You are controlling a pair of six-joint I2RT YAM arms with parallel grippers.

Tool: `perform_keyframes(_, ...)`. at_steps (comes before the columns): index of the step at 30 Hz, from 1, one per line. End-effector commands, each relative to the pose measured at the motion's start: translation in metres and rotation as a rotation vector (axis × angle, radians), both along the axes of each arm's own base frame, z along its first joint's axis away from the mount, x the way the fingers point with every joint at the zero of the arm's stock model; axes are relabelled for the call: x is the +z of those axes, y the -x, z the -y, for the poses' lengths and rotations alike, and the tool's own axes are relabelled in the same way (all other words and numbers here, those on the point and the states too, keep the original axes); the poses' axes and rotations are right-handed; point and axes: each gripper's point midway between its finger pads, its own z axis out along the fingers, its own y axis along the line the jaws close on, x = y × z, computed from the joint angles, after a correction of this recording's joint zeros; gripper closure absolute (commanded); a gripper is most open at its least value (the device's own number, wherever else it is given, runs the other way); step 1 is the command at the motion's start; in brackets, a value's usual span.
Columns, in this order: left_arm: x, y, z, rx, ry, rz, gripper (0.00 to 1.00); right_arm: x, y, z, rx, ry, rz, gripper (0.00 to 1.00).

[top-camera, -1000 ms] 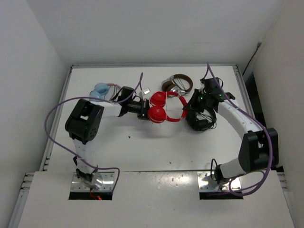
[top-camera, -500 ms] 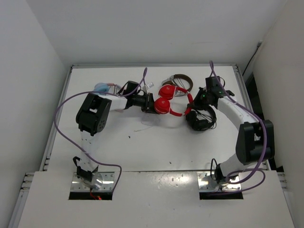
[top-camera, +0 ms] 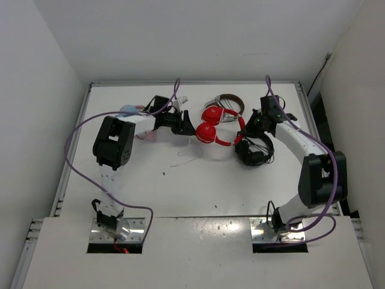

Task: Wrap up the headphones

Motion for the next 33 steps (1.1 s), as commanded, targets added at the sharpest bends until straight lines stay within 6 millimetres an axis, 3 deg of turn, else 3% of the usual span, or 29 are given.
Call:
perform_keyframes(1, 0.026, -0.016, -0.011, 0.018, -0.038, 0.124, 0.49, 0.035, -0.029, -0.007, 0.007, -0.043, 0.127, 1.0)
perform_keyframes(8, 0.042, -0.018, -0.025, 0.037, -0.06, 0.19, 0.41, 0.035, -0.029, -0.007, 0.007, -0.043, 0.127, 1.0)
perform_keyframes(13, 0.059, -0.029, -0.054, 0.085, -0.093, 0.252, 0.38, 0.032, -0.027, -0.003, -0.004, -0.041, 0.118, 1.0)
perform_keyframes(19, 0.049, -0.013, -0.076, 0.092, -0.133, 0.264, 0.23, 0.031, -0.028, 0.002, -0.02, -0.061, 0.114, 1.0)
perform_keyframes(26, 0.052, 0.001, -0.078, 0.02, -0.155, 0.295, 0.23, 0.032, -0.027, -0.001, -0.008, -0.075, 0.112, 1.0)
perform_keyframes(28, 0.053, 0.002, -0.089, -0.011, -0.237, 0.369, 0.23, 0.035, -0.029, -0.001, -0.014, -0.081, 0.119, 1.0)
perform_keyframes(30, 0.059, 0.019, -0.085, -0.082, -0.283, 0.434, 0.32, 0.035, -0.03, 0.002, -0.024, -0.081, 0.119, 1.0)
perform_keyframes(31, 0.064, 0.026, -0.094, -0.134, -0.339, 0.489, 0.4, 0.035, -0.03, 0.002, -0.024, -0.081, 0.119, 1.0)
perform_keyframes(32, 0.052, 0.036, -0.094, -0.183, -0.376, 0.489, 0.44, 0.035, -0.031, 0.007, -0.034, -0.08, 0.12, 1.0)
perform_keyframes(33, 0.054, 0.049, -0.092, -0.23, -0.409, 0.523, 0.47, 0.035, -0.031, 0.007, -0.034, -0.08, 0.12, 1.0)
